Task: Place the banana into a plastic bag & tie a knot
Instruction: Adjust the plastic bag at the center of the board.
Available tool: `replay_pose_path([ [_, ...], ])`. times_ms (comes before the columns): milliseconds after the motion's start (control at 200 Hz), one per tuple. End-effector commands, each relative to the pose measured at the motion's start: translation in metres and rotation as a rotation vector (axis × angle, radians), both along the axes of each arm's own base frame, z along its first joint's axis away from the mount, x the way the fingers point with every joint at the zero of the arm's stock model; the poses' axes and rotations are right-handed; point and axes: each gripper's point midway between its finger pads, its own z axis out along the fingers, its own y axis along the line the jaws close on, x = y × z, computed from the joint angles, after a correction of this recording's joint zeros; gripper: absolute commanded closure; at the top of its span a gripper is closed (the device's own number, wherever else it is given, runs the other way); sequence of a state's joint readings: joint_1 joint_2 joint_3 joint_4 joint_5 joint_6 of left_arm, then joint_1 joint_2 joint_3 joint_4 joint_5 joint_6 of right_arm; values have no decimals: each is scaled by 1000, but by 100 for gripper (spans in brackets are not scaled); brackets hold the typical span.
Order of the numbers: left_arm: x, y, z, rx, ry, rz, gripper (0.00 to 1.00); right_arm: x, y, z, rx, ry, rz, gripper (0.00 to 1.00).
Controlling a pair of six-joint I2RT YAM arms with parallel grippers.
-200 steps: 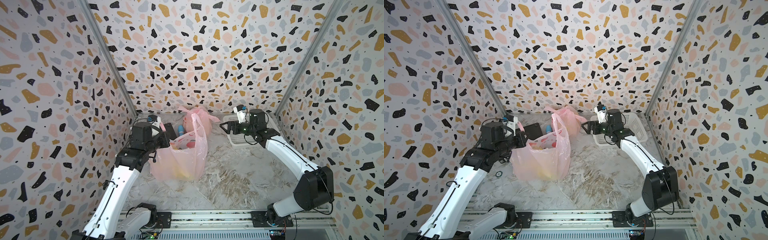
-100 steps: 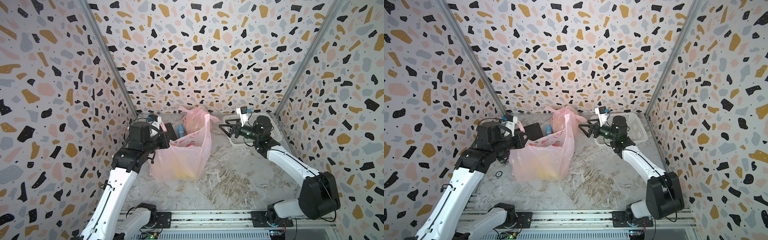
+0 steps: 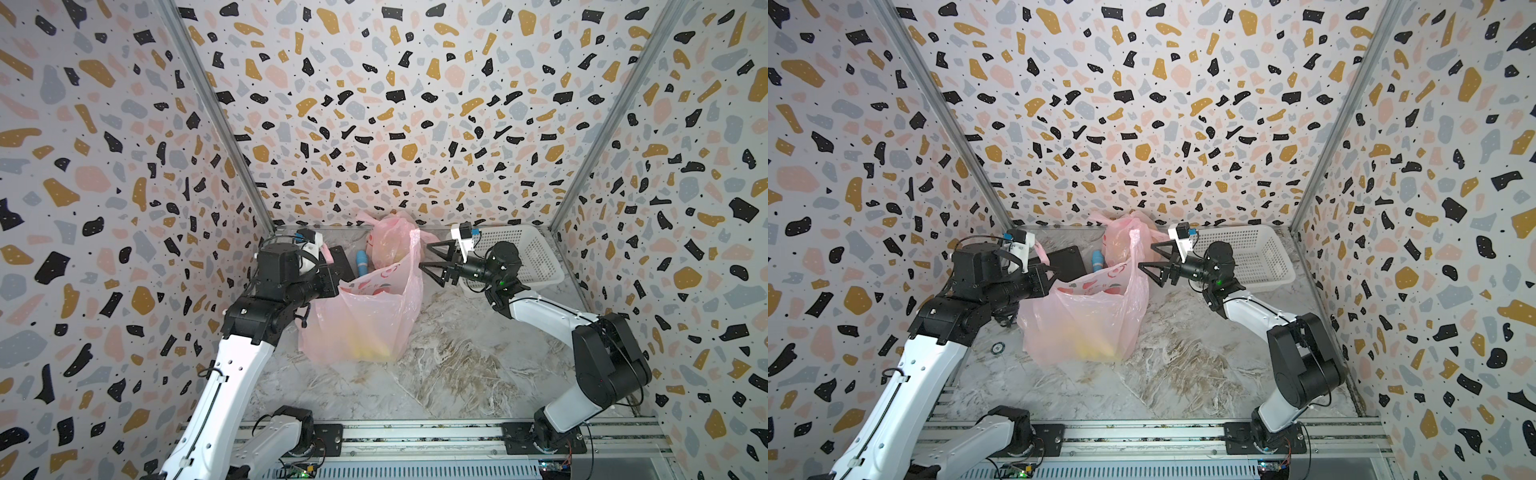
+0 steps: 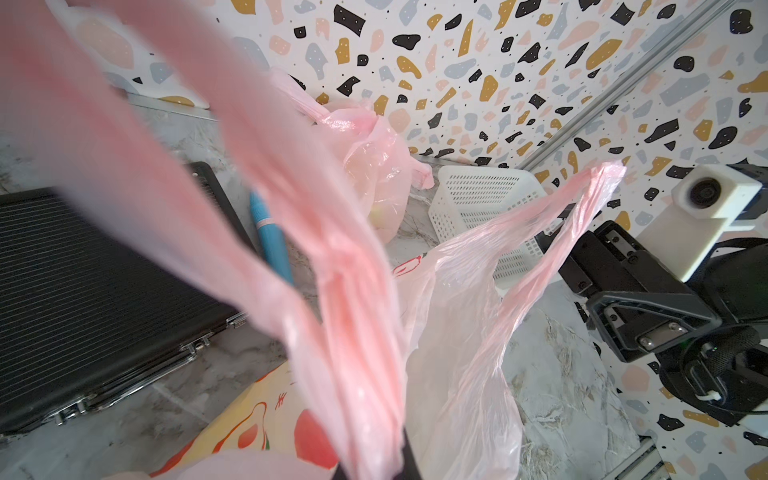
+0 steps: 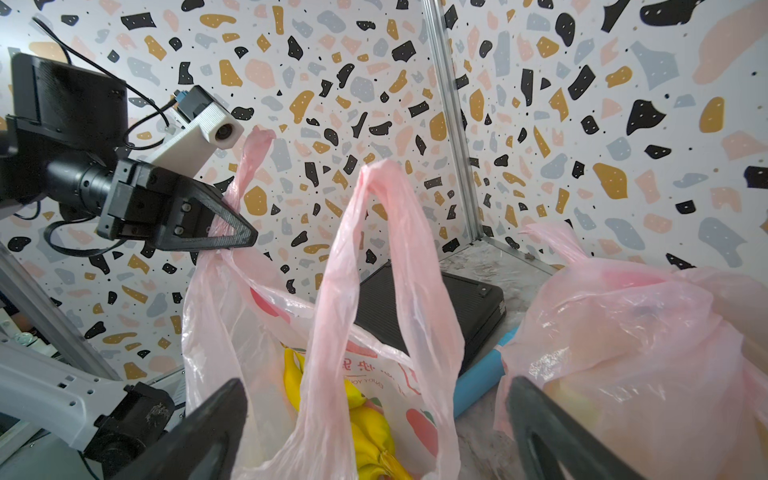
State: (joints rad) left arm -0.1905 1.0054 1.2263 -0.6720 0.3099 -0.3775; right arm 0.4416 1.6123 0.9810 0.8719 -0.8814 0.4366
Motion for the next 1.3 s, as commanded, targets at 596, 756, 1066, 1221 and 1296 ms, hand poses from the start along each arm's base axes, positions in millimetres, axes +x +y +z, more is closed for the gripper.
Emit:
replay_pose_path([
  [596,5,0,21,11,-64,-12,100,-4,38,-5,-45,-106,86,1],
  [756,4,1,21,20,-62,-12,100,7,37,-8,-70,-131,25,1],
  [1066,4,1,22,27,-65,-17,100,4,43,-3,-43,-168,89,5],
  [1221,6,0,20,28,-59,-20,100,1,45,0,-33,-155,130,32],
  [1296,8,1,18,30,-54,-16,100,-3,45,-1,-33,-141,138,57],
])
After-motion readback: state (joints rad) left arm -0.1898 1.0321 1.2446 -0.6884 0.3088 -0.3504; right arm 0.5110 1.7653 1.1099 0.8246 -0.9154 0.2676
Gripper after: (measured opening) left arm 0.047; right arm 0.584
